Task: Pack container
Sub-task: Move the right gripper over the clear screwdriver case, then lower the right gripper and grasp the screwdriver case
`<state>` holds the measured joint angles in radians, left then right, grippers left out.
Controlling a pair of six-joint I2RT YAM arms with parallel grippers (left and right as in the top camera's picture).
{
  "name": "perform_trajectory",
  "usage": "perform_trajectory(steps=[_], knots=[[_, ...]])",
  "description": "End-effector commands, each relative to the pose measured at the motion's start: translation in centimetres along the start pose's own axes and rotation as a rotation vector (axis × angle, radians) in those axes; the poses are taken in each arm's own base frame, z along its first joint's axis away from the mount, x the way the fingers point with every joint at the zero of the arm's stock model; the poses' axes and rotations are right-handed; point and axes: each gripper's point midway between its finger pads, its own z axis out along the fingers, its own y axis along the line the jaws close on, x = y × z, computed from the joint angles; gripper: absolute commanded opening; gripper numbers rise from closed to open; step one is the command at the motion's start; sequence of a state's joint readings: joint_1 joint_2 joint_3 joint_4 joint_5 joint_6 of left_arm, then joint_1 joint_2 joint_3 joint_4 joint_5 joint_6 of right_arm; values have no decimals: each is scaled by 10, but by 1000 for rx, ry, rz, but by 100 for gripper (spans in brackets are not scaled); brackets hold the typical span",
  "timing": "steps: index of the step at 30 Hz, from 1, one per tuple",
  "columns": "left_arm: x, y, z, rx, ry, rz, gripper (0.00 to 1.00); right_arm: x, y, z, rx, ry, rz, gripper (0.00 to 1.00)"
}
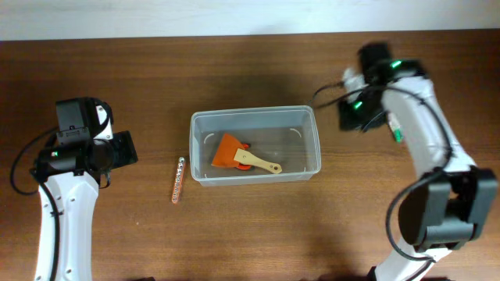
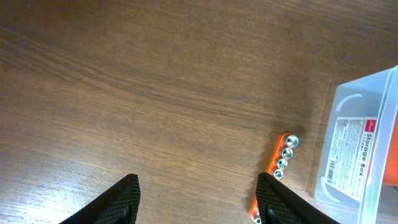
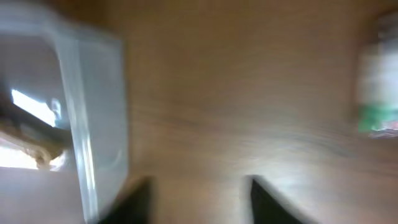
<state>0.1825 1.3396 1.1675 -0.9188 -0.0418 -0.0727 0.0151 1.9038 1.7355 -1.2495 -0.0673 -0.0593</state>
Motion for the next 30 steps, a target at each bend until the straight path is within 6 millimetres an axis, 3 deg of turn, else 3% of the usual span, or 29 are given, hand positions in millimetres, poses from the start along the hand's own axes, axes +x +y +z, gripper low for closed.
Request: perform_trajectory(steps=[1, 3, 6, 9, 11, 16, 26, 30], knots=[[0, 1, -4, -6, -13, 0, 62, -33, -45, -71, 105, -168, 42, 99], [0, 1, -4, -6, -13, 8, 62, -38, -63, -118, 152, -236, -86, 99], [1, 1, -4, -6, -9, 22, 62, -39, -101, -152, 285, -286, -63, 99], [1, 1, -4, -6, -7, 21, 62, -42, -135, -163, 346, -333, 4, 99], [1, 1, -4, -6, -7, 21, 62, -43, -156, -159, 362, -335, 44, 99], [1, 1, -4, -6, -7, 21, 62, -40, -185, -116, 332, -230, 55, 99], [1, 1, -4, -6, -7, 21, 63, -43, -195, 9, 212, 10, 19, 98], [1, 1, -4, -6, -7, 21, 63, -37, -197, 44, 183, 76, 21, 99]])
